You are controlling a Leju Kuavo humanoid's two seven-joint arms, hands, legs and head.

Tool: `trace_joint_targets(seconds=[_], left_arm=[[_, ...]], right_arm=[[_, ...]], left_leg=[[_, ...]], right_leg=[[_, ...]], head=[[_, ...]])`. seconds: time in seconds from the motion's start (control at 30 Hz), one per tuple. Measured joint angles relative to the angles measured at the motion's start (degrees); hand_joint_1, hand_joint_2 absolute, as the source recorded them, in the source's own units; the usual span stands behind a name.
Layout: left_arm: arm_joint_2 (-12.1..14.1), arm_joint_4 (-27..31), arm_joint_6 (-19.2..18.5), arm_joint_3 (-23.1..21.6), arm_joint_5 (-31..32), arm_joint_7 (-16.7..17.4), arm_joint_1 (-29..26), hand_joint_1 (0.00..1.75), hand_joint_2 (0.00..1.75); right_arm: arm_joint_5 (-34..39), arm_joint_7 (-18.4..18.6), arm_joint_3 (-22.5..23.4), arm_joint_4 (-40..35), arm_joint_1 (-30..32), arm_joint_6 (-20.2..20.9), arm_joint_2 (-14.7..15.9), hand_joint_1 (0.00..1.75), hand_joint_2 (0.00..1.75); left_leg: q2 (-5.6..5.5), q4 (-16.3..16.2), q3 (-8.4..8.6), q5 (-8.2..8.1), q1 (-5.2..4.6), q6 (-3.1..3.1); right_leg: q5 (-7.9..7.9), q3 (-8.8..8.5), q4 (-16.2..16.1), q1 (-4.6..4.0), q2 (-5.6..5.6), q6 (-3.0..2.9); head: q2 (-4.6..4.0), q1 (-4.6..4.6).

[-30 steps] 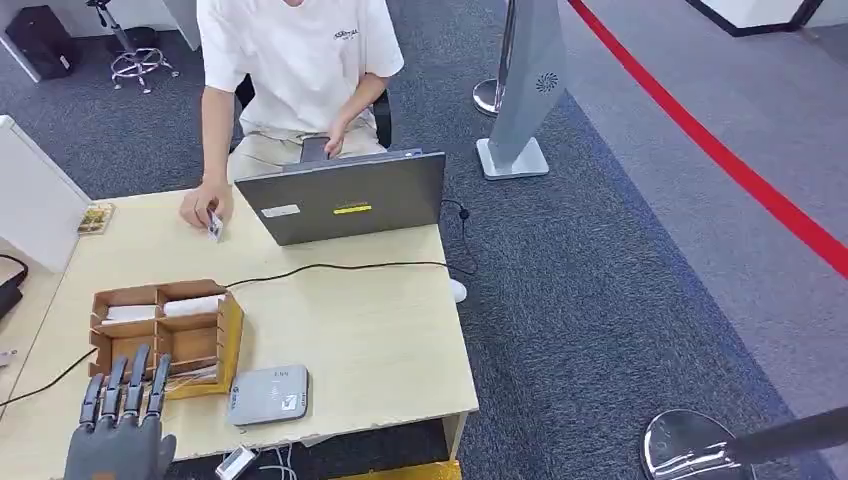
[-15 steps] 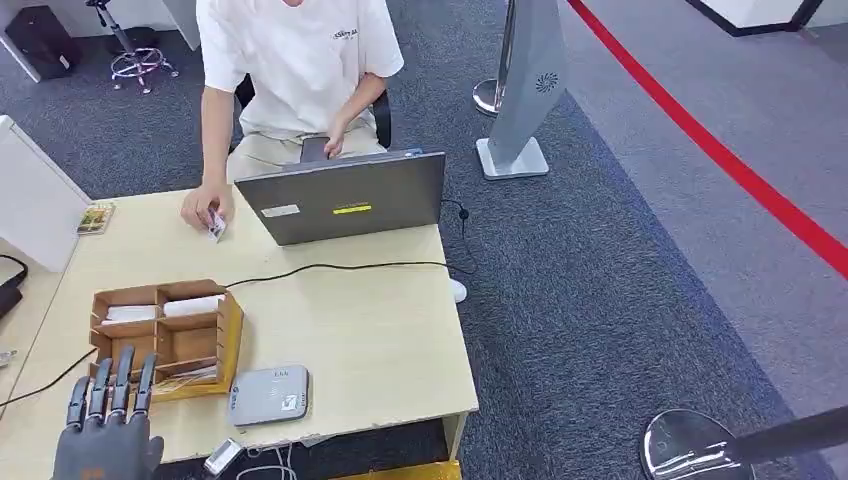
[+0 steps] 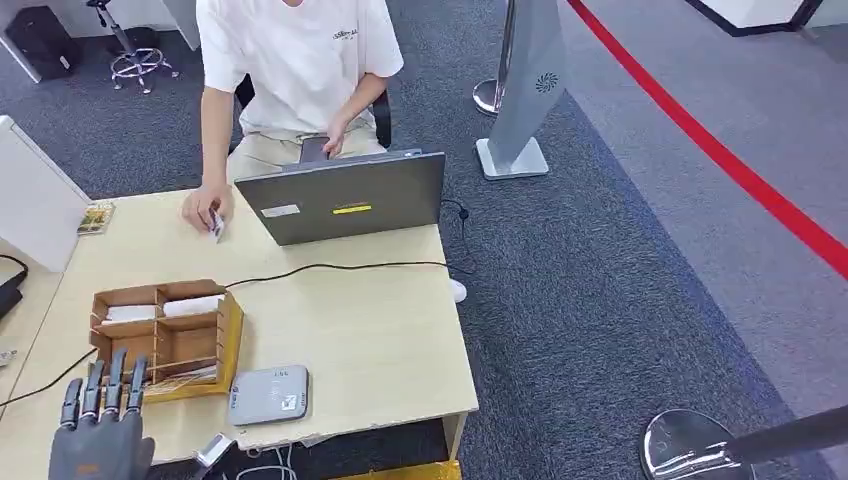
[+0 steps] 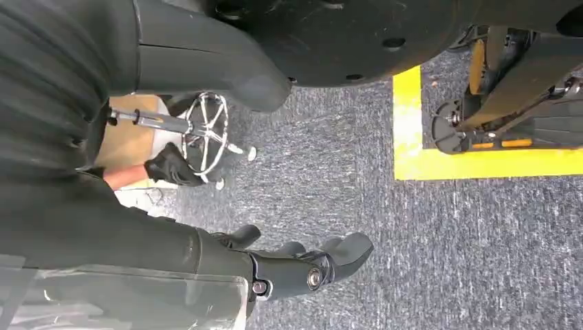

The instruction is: Pass the card to the sensor for recognition and then transmit it.

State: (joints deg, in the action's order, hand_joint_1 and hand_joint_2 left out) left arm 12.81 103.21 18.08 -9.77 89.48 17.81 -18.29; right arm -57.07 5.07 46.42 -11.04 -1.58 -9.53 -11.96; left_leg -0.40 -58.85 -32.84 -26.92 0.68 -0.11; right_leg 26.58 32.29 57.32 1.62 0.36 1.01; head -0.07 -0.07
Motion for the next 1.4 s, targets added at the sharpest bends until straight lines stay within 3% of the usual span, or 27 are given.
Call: trace_joint_targets(seconds=[0.7,0.87,1.4], left_arm=[[-0.9,-13.9,6.8,1.0,0.0,0.9,8.0,0.00,1.75],[-1.1,-16.1,8.3,-0.5,0.0,1.0,9.5,0.00,1.75],[-1.5,-19.8,8.3,-6.4,0.0,2.1,12.3,0.00,1.75]], right_arm=[[-1.9,0.5,-0.2,0.0,-0.1,0.2,0.0,0.00,1.75],[-2.3,0.5,-0.4,0.0,-0.2,0.2,0.0,0.00,1.75],[-2.9,0.8,-1.0,0.0,-0.3,0.1,0.0,0.00,1.75]], left_leg=[[-0.01,0.0,0.01,0.01,0.00,-0.01],[-0.01,0.0,0.01,0.01,-0.01,-0.01],[0.00,0.0,0.01,0.01,-0.01,-0.01]], right_leg=[[-0.01,0.00,0.0,0.00,0.00,-0.01],[-0.01,0.01,0.0,0.01,0.00,-0.01],[-0.03,0.01,0.0,0.00,0.01,-0.02]], head=[[0.00,0.00],[0.00,0.00],[0.00,-0.02]])
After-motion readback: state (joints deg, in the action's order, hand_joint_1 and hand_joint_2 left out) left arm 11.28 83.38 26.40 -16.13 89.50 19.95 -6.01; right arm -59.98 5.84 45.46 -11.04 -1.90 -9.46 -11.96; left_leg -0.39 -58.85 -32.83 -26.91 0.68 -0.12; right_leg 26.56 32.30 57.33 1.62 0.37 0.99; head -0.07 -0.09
